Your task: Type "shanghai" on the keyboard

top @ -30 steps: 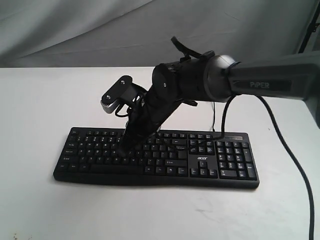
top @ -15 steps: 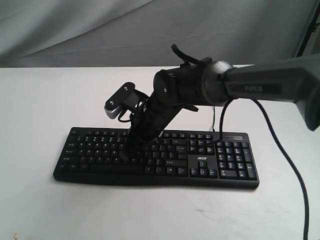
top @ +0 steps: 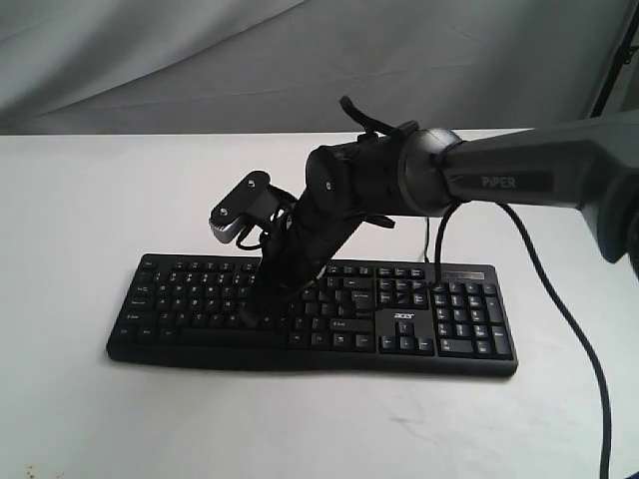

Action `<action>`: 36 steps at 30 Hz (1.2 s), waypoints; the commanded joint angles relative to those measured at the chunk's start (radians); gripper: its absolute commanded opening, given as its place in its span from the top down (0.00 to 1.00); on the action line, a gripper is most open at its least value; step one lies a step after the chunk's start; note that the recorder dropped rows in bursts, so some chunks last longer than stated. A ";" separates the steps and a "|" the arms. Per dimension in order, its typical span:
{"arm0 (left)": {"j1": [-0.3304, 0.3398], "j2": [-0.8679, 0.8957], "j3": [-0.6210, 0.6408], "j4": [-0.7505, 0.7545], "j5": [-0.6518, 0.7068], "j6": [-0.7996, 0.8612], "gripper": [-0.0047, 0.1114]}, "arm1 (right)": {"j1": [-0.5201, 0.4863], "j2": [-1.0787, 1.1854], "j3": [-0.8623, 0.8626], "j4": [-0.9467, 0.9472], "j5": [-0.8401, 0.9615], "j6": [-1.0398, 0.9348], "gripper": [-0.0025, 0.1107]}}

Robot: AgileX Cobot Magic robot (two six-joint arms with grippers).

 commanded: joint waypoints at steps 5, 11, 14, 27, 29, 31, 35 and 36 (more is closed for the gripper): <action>-0.006 -0.002 0.002 0.000 -0.006 -0.003 0.96 | -0.005 -0.022 0.001 -0.004 0.002 -0.010 0.98; -0.006 -0.002 0.002 0.000 -0.006 -0.003 0.96 | -0.005 -0.079 0.001 -0.025 0.017 -0.008 0.98; -0.006 -0.002 0.002 0.000 -0.006 -0.003 0.96 | -0.005 -0.109 0.001 -0.041 0.021 -0.007 0.98; -0.006 -0.002 0.002 0.000 -0.006 -0.003 0.96 | -0.005 -0.589 0.356 -0.128 -0.247 0.103 0.98; -0.006 -0.002 0.002 0.000 -0.006 -0.003 0.96 | -0.005 -0.691 0.434 -0.100 -0.328 0.105 0.98; -0.006 -0.002 0.002 0.000 -0.006 -0.003 0.96 | -0.005 -0.784 0.491 -0.086 -0.372 0.105 0.98; -0.006 -0.002 0.002 0.000 -0.006 -0.003 0.96 | -0.002 -0.920 0.530 -0.086 -0.371 0.105 0.98; -0.006 -0.002 0.002 0.000 -0.006 -0.003 0.96 | -0.002 -0.946 0.530 -0.086 -0.371 0.105 0.98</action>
